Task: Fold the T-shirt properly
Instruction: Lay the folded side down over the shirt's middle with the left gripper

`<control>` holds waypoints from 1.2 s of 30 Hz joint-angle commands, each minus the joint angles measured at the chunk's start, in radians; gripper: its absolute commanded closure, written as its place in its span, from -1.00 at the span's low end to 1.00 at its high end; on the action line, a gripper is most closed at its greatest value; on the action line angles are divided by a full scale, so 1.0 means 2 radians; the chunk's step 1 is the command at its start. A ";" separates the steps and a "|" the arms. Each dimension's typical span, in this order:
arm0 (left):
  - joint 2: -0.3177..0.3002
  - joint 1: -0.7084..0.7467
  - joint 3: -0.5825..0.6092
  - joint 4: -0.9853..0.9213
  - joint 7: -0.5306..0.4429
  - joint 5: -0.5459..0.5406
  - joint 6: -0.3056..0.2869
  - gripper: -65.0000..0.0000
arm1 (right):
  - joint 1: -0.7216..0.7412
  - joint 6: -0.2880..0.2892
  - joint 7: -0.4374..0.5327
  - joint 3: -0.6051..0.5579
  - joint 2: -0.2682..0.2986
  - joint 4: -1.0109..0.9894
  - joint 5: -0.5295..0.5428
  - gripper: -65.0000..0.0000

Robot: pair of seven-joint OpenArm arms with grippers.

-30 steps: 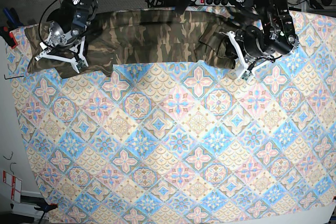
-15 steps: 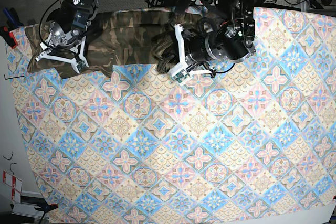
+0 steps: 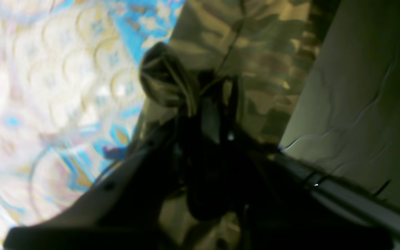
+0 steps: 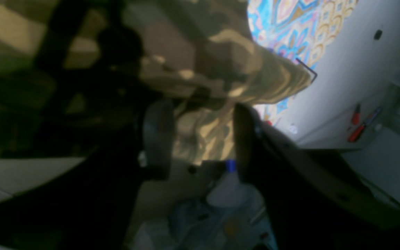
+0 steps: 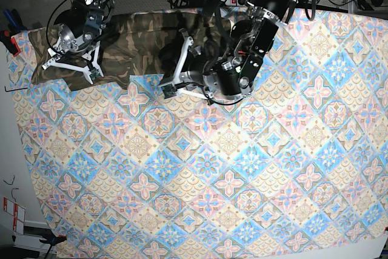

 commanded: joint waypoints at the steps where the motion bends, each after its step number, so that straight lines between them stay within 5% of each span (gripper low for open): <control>1: 0.007 -0.023 0.022 -0.005 -0.013 -0.010 -0.001 0.86 | 0.003 -0.004 0.000 0.000 0.002 0.008 -0.005 0.19; 15: 0.024 -0.101 0.201 -0.062 -0.013 -0.011 -0.001 0.86 | 0.002 -0.004 -0.002 0.000 0.002 0.008 -0.005 0.19; 21: 0.025 -0.103 0.209 -0.063 -0.013 -0.011 -0.001 0.86 | 0.002 -0.004 -0.004 0.000 0.000 0.008 -0.005 0.19; 24: 0.025 -0.103 0.209 -0.063 -0.013 -0.010 -0.001 0.60 | 0.002 -0.004 -0.004 0.000 0.000 0.008 -0.006 0.19; 29: 0.025 -0.103 0.206 -0.063 -0.057 -0.012 -0.001 -0.10 | 0.002 -0.004 -0.004 0.000 0.000 0.008 -0.005 0.18; 36: 0.034 -0.100 0.180 -0.061 -0.155 -0.017 -0.001 0.26 | 0.001 -0.004 -0.004 0.000 0.000 0.008 -0.005 0.18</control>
